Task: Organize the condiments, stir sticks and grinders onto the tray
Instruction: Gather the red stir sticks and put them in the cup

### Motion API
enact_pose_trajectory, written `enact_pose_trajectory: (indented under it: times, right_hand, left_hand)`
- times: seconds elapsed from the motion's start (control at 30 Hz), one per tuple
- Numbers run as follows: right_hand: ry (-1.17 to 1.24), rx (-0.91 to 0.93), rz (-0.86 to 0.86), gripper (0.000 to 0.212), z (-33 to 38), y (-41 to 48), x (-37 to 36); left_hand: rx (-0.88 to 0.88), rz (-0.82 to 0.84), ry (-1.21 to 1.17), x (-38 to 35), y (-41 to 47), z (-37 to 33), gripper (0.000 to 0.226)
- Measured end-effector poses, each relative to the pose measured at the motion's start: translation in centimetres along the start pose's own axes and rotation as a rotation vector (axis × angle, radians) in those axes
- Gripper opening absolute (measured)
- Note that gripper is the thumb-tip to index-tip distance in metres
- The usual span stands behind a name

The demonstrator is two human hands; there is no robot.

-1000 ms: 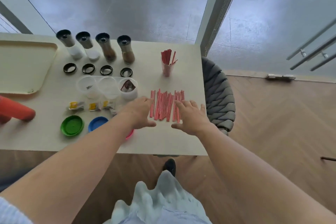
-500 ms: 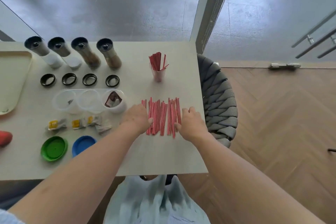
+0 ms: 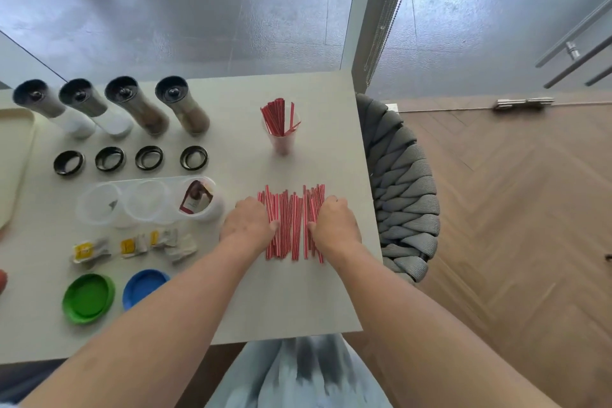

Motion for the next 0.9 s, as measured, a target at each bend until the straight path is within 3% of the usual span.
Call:
enact_pose_trajectory:
  times: [0.2, 0.37, 0.9]
  right_hand:
    - [0.015, 0.0, -0.002, 0.015, 0.5, 0.1, 0.8]
    - [0.007, 0.001, -0.002, 0.025, 1.1, 0.0, 1.1]
    - [0.085, -0.052, -0.007, 0.011, 0.0, 0.4, 0.8]
  left_hand:
    - [-0.017, -0.003, -0.107, 0.5, 0.9, 0.1, 0.021]
    - [-0.001, 0.024, -0.143, 0.6, 1.5, 0.5, 0.025]
    - [0.048, 0.028, -0.271, 1.0, 1.4, 1.5, 0.014]
Point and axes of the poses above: each hand's wrist, its own y-axis towards the middle knuckle, its own x-axis out of the back of the hand, z = x × y, the point moved 8 cm from there along y, towards the middle knuckle, and after that the axes turned 11 degrees about z, right-handed, at the moved point
